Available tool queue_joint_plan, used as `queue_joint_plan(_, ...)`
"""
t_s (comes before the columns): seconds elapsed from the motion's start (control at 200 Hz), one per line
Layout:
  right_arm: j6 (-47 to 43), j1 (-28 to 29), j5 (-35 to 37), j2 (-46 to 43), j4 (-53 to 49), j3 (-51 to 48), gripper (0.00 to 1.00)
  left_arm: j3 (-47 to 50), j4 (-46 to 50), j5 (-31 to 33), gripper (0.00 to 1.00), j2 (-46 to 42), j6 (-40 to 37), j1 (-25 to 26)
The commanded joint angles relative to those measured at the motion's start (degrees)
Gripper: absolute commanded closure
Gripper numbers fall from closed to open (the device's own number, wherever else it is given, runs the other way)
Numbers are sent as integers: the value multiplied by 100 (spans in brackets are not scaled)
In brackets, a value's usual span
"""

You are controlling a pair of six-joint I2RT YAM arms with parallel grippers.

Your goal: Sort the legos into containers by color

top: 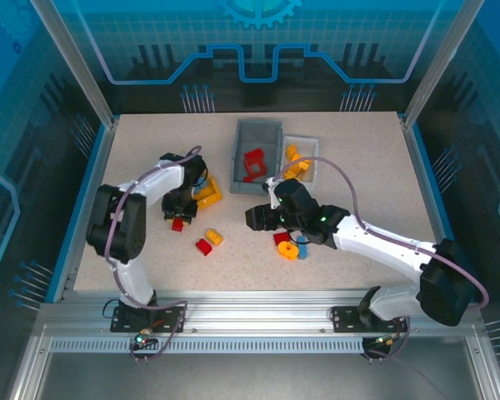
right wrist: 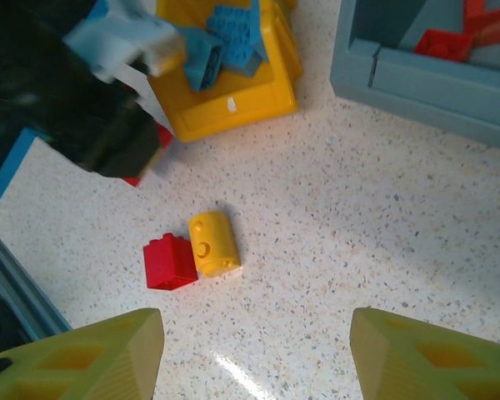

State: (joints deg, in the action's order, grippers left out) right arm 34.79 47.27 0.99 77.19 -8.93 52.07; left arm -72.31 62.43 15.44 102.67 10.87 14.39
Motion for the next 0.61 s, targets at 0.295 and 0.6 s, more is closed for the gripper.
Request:
queue_joint_plan(0.295, 102, 120, 462, -389, 104, 5, 40, -247, -427, -834, 86, -1685, 726, 255)
queue_joint_plan(0.6, 336, 14, 1989, -1679, 134, -689, 39, -2240, -1718, -1089, 84, -288, 1083, 1608)
